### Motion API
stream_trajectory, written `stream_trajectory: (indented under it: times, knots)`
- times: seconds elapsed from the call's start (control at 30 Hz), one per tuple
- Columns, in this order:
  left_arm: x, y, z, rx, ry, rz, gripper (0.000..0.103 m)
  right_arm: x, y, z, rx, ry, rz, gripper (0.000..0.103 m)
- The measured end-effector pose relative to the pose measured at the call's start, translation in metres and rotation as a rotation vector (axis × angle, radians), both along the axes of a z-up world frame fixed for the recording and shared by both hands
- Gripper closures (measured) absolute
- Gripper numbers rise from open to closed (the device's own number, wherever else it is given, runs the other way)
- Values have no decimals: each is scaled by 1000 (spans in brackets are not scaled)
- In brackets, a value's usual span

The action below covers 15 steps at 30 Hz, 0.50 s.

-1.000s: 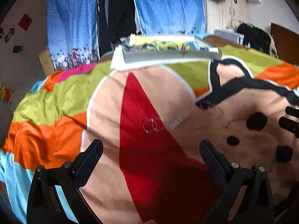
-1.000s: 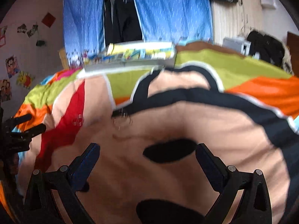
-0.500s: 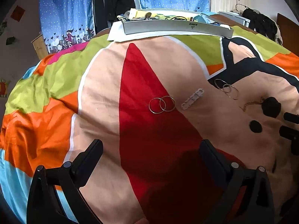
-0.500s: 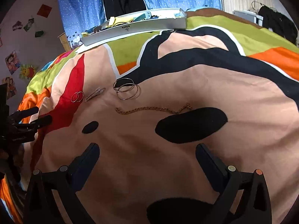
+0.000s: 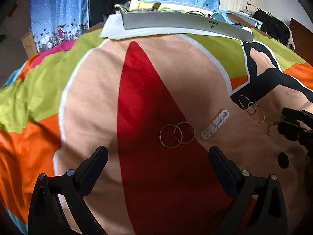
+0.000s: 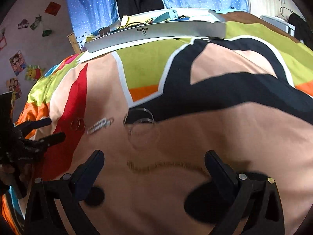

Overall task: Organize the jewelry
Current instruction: 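Grasp the small silver hoops with the left tool while the right tool grasps the large silver hoops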

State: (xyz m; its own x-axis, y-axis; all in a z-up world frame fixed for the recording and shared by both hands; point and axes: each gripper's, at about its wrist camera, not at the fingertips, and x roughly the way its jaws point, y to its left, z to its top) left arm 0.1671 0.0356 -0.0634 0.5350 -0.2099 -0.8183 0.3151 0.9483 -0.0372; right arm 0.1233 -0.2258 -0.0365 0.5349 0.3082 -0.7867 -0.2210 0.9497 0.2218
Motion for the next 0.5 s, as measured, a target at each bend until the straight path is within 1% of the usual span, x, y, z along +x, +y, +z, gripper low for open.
stream_trajectory:
  times: [0.03,0.07,0.1,0.13,0.2,0.23,0.3,0.5]
  knots:
    - [4,1,-1,-9,7,-6,7,6,3,-1,-1,3,4,0]
    - [9,1,-3,-19,17,-14,12,10,5,-2,-2,3,8,0]
    - [13,1,-5,-27,28,-20,19,15,7,-3,-5,4,13,2]
    - [16,1,-6,-36,37,-27,23,19,10,-5,-12,7,20,5]
    - [22,-1,-9,-55,53,-46,35,27,16,-8,-34,15,30,17]
    - [24,-1,-9,-61,58,-57,37,30,19,-9,-48,17,31,19]
    - [27,-4,-11,-67,67,-78,48,33,23,-12,-64,16,37,20]
    - [28,-8,-16,-25,75,-94,68,36,30,-21,-103,10,31,20]
